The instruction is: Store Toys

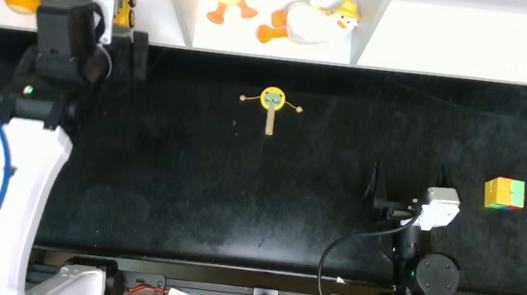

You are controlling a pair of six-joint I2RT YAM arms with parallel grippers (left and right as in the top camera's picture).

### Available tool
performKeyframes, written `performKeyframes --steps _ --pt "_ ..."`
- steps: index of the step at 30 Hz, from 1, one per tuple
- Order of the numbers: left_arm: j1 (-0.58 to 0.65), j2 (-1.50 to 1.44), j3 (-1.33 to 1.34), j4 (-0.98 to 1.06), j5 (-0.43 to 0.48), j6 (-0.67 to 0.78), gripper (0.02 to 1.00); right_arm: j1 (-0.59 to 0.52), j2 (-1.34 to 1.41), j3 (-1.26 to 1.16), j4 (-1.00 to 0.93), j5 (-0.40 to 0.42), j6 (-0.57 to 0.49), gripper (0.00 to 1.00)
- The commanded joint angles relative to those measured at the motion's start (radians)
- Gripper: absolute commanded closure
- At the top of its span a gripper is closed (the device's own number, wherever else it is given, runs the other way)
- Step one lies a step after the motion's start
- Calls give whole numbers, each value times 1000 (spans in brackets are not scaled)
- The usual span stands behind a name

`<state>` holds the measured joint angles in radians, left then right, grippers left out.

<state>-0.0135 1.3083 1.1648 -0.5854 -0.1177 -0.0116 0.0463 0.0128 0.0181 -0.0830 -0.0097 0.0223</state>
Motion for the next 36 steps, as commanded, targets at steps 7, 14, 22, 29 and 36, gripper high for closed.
performKeyframes --steps 7,14,22,29,36 --pt "0 -180 11 -150 -16 -47 20 -1 -8 -13 5 10 -3 5" --pt "13 -286 -4 -217 -87 -64 20 -1 -8 -13 5 10 -3 5" --pt "13 -285 -3 -247 -101 -72 20 -1 -8 -13 5 10 -3 5" --pt "13 -268 -4 -294 -101 -72 20 -1 -8 -13 5 10 -3 5" --pt "13 -269 -5 -297 -127 -71 20 -1 -8 -13 5 10 -3 5"
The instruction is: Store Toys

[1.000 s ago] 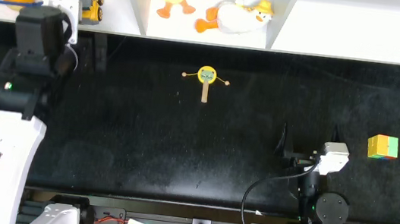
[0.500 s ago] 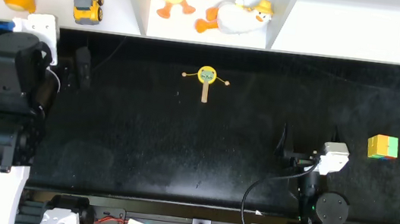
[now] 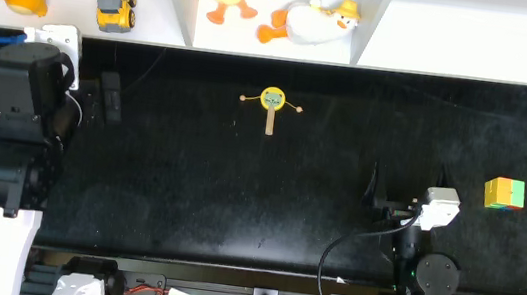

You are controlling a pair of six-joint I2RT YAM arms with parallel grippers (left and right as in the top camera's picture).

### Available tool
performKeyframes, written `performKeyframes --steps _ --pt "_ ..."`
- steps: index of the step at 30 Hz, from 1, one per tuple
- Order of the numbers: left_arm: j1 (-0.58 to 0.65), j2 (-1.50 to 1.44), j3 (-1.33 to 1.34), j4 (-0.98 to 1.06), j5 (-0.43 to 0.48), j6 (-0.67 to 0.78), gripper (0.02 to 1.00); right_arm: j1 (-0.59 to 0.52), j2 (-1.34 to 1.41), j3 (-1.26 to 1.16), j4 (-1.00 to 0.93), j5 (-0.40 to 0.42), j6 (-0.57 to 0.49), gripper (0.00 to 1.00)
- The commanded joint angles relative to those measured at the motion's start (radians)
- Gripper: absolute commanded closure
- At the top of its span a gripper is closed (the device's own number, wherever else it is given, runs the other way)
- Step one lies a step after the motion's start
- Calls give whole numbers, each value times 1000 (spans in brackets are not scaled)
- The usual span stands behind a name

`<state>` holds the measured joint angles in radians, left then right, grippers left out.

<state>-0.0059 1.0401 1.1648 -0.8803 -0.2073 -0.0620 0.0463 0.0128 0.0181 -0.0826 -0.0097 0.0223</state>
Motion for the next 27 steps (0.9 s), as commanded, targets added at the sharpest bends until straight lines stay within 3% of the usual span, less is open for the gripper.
performKeyframes --steps 1,6,16,27 --pt "6 -3 -5 -3 -58 -21 20 -1 -8 -13 4 10 -3 5" --pt "9 -59 -53 6 -131 -21 20 -1 -8 -13 4 10 -3 7" --pt "172 -388 -444 338 30 -14 20 -1 -8 -13 4 10 -3 5" --pt "227 -737 -826 543 102 -14 20 -1 -8 -13 4 10 -3 5"
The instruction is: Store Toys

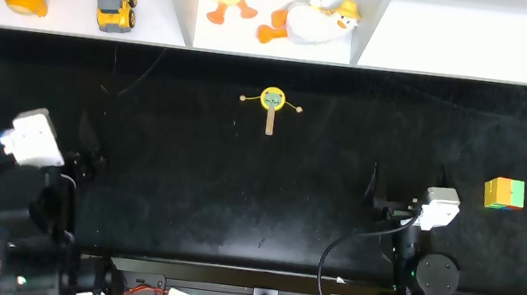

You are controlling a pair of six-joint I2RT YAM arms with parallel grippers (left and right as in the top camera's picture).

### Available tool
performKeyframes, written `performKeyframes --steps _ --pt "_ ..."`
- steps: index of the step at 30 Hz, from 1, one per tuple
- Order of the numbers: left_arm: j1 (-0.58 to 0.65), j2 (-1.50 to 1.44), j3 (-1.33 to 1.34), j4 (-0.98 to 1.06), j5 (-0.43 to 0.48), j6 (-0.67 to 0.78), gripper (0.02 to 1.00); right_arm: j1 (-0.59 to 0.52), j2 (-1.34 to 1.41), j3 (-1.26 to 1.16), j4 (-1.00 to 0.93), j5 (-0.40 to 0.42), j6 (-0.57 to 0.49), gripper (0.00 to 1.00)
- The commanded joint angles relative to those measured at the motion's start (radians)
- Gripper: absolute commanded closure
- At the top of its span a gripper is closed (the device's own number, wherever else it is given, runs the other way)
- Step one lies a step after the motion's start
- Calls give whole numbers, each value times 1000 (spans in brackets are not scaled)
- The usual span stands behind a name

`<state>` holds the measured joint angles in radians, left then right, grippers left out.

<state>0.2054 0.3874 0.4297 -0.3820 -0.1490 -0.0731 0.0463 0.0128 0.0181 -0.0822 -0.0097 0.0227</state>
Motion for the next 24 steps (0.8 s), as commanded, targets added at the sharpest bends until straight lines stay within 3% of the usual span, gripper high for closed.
performKeyframes --steps 1,10,24 --pt "18 -101 -116 63 48 -3 20 -1 -8 -13 4 10 -3 5" --pt "18 -221 -312 226 73 -7 20 -1 -8 -13 4 10 -3 5" --pt "18 -369 -391 239 51 -4 20 -1 -8 -13 4 10 -3 7"
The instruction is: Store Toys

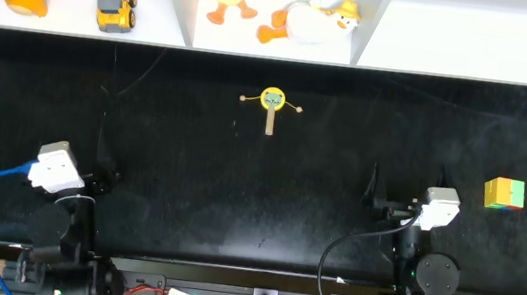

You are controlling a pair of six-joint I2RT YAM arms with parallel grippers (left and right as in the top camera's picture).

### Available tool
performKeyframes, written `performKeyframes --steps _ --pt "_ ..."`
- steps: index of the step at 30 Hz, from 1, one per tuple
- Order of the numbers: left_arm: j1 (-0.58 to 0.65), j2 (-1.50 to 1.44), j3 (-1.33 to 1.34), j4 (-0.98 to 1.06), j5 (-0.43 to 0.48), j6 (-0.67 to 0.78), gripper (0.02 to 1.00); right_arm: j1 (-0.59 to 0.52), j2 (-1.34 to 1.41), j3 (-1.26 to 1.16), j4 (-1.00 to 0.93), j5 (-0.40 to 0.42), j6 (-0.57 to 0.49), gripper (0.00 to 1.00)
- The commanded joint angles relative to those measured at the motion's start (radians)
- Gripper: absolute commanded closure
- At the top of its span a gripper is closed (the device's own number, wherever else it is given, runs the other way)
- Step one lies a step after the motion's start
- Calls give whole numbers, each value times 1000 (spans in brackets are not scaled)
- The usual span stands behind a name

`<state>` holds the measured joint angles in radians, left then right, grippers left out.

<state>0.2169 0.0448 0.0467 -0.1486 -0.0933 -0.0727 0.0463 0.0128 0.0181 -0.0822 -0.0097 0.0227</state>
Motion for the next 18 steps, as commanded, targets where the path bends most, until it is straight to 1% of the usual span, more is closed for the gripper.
performKeyframes --steps 1,9,15,18 --pt "5 -36 -8 6 -5 -4 20 -1 -8 -13 4 10 -3 5" --pt "-39 -43 -13 14 15 -12 20 -1 -8 -13 4 10 -3 7" --pt "-126 -43 -16 23 14 -11 20 -1 -8 -13 4 10 -3 7" --pt "-168 -43 -41 77 13 -8 20 -1 -8 -13 4 10 -3 5"
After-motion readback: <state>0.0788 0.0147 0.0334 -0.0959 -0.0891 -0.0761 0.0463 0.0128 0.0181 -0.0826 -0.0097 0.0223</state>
